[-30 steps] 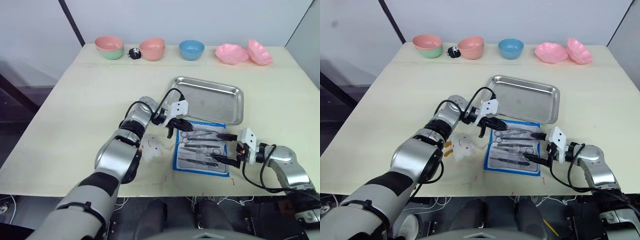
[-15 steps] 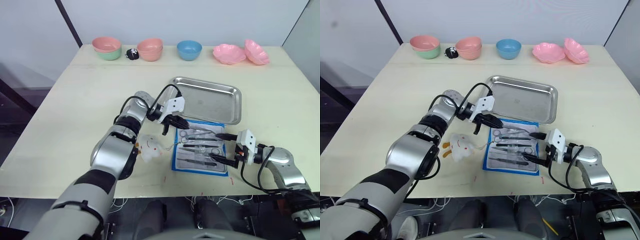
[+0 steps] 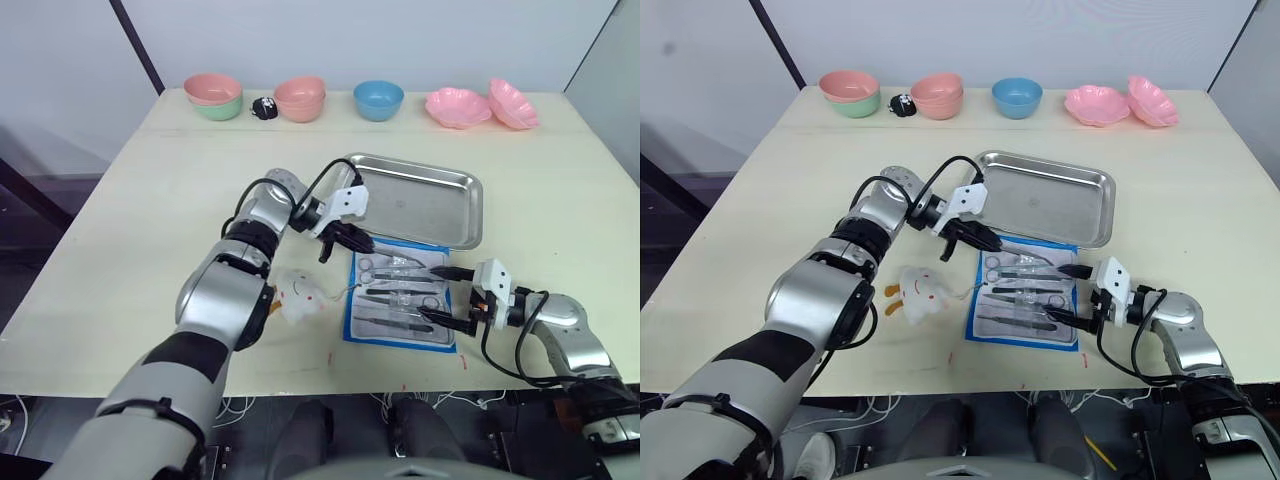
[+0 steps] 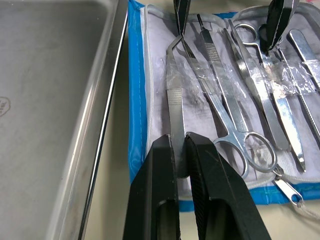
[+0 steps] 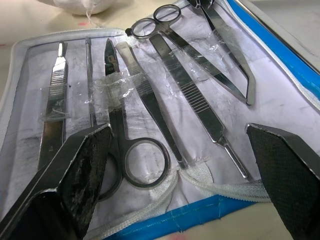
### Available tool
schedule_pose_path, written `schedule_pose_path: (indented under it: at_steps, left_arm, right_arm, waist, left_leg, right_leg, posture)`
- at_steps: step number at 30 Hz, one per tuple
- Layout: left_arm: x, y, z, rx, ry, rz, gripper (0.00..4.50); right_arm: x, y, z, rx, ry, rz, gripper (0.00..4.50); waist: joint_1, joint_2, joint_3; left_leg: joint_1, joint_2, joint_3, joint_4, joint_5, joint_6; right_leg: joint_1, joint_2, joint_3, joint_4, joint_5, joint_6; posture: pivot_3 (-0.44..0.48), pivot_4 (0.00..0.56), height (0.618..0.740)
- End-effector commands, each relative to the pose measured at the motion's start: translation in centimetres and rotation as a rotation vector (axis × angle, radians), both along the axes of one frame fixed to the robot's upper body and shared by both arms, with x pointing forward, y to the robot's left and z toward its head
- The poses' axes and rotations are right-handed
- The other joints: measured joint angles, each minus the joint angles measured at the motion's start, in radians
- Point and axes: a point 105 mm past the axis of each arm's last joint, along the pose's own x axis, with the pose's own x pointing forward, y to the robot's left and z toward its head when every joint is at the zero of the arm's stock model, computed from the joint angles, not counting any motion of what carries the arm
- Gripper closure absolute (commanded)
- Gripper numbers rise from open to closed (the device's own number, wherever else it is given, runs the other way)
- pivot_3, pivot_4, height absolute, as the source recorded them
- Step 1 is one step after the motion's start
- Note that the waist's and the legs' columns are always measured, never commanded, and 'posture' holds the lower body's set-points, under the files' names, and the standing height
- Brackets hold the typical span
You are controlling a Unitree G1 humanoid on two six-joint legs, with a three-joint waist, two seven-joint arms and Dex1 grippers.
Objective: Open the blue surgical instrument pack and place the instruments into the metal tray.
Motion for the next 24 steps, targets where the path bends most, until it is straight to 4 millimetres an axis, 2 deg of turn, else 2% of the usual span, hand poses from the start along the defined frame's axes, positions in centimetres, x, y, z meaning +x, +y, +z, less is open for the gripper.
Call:
schedule_pose_path:
  at_steps: [1, 7, 16, 24]
  left_arm:
    - [1.3, -0.5, 3.4, -0.079, -0.138, 0.028, 4.48]
    - [1.0, -0.1, 2.5, -0.061, -0.126, 0.022, 4.48]
    - [1.3, 0.3, 3.3, -0.060, -0.128, 0.053, 4.48]
    - [1.4, 1.5, 3.4, -0.052, -0.124, 0.088, 4.48]
  right_arm:
    - [-2.4, -1.5, -6.2, -0.157, 0.243, -0.032, 0.00]
    - [-2.5, -1.5, -6.4, -0.157, 0.245, -0.033, 0.00]
    - [-2.5, -1.3, -6.5, -0.162, 0.248, -0.030, 0.00]
    - [-2.4, -1.2, -6.5, -0.162, 0.249, -0.024, 0.00]
  waist:
    - [0.000, 0.000, 0.000]
    - [0.000, 0.000, 0.000]
    - [0.000, 0.000, 0.000]
    - [0.000, 0.000, 0.000]
  left_leg:
    - [0.000, 0.000, 0.000, 0.000, 0.000, 0.000]
    - [0.000, 0.000, 0.000, 0.000, 0.000, 0.000]
    - [0.000, 0.000, 0.000, 0.000, 0.000, 0.000]
    - [0.001, 0.001, 0.000, 0.000, 0.000, 0.001]
  right_leg:
    - [0.000, 0.000, 0.000, 0.000, 0.000, 0.000]
    - [0.000, 0.000, 0.000, 0.000, 0.000, 0.000]
    - [0.000, 0.000, 0.000, 0.000, 0.000, 0.000]
    - [0.000, 0.001, 0.001, 0.000, 0.000, 0.000]
  posture:
    - [0.000, 0.150, 0.740]
    - [0.000, 0.150, 0.740]
    - [0.000, 0.150, 0.740]
    - [0.000, 0.150, 0.740]
